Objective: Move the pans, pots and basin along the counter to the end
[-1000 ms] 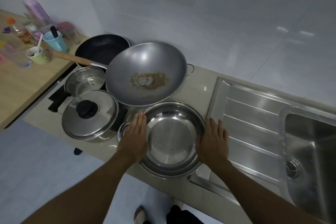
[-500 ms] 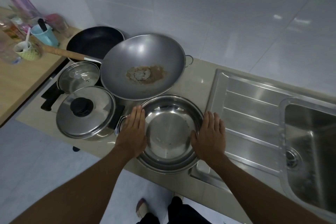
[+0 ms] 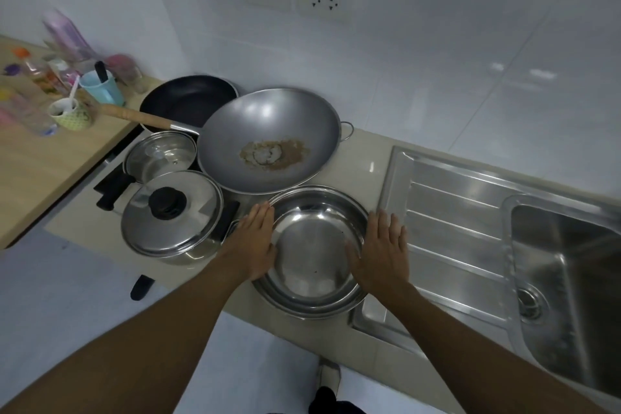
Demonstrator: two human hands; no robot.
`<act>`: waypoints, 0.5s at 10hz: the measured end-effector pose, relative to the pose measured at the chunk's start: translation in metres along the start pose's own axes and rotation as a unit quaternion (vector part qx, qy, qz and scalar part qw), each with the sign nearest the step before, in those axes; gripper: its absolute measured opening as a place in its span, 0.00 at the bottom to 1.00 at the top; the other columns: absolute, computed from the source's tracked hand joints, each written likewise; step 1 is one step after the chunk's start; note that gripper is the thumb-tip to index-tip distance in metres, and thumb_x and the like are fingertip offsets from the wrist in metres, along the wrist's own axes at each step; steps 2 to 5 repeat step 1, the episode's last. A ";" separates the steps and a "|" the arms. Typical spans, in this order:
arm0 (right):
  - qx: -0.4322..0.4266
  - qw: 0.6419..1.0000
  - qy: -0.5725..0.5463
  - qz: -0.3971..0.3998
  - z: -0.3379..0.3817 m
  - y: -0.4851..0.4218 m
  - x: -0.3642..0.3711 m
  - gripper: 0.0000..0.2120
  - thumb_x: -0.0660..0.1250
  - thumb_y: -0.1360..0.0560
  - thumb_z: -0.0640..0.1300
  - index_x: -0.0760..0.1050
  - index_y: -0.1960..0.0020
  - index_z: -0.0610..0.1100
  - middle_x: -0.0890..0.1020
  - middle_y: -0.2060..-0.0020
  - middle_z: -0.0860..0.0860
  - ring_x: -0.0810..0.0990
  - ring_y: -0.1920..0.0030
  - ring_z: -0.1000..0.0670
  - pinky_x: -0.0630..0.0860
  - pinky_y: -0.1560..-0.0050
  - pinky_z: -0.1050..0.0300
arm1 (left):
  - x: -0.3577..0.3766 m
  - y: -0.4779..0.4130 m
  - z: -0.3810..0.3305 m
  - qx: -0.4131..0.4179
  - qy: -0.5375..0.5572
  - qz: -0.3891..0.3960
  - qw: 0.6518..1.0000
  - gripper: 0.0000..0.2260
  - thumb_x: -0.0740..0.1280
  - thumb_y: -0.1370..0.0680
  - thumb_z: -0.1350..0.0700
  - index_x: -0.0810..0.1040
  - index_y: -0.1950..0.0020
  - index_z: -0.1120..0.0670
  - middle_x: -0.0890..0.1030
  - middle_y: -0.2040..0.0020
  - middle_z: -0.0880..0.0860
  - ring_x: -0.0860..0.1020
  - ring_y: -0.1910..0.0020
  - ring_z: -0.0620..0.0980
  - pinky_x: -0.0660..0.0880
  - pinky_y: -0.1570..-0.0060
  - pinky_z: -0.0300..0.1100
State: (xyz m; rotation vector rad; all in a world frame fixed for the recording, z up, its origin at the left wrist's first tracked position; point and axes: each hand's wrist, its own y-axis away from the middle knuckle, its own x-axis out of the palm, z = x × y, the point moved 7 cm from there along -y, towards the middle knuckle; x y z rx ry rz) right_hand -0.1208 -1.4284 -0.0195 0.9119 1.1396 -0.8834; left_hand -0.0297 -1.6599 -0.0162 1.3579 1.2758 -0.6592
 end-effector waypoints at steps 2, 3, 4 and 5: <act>-0.008 0.999 -0.035 -0.017 0.020 0.015 -0.013 0.37 0.49 0.20 0.66 0.49 0.19 0.45 0.51 0.19 0.43 0.45 0.20 0.39 0.39 0.23 0.42 | -0.021 0.015 -0.009 0.050 0.005 -0.032 0.998 0.32 0.56 0.17 0.52 0.41 0.19 0.59 0.42 0.18 0.55 0.40 0.20 0.51 0.40 0.23 0.43; -0.008 0.999 -0.035 -0.017 0.020 0.015 -0.013 0.37 0.49 0.20 0.66 0.49 0.19 0.45 0.51 0.19 0.43 0.45 0.20 0.39 0.39 0.23 0.42 | -0.021 0.015 -0.009 0.050 0.005 -0.032 0.998 0.32 0.56 0.17 0.52 0.41 0.19 0.59 0.42 0.18 0.55 0.40 0.20 0.51 0.40 0.23 0.43; -0.008 0.999 -0.035 -0.017 0.020 0.015 -0.013 0.37 0.49 0.20 0.66 0.49 0.19 0.45 0.51 0.19 0.43 0.45 0.20 0.39 0.39 0.23 0.42 | -0.021 0.015 -0.009 0.050 0.005 -0.032 0.998 0.32 0.56 0.17 0.52 0.41 0.19 0.59 0.42 0.18 0.55 0.40 0.20 0.51 0.40 0.23 0.43; -0.008 0.999 -0.035 -0.017 0.020 0.015 -0.013 0.37 0.49 0.20 0.66 0.49 0.19 0.45 0.51 0.19 0.43 0.45 0.20 0.39 0.39 0.23 0.42 | -0.021 0.015 -0.009 0.050 0.005 -0.032 0.998 0.32 0.56 0.17 0.52 0.41 0.19 0.59 0.42 0.18 0.55 0.40 0.20 0.51 0.40 0.23 0.43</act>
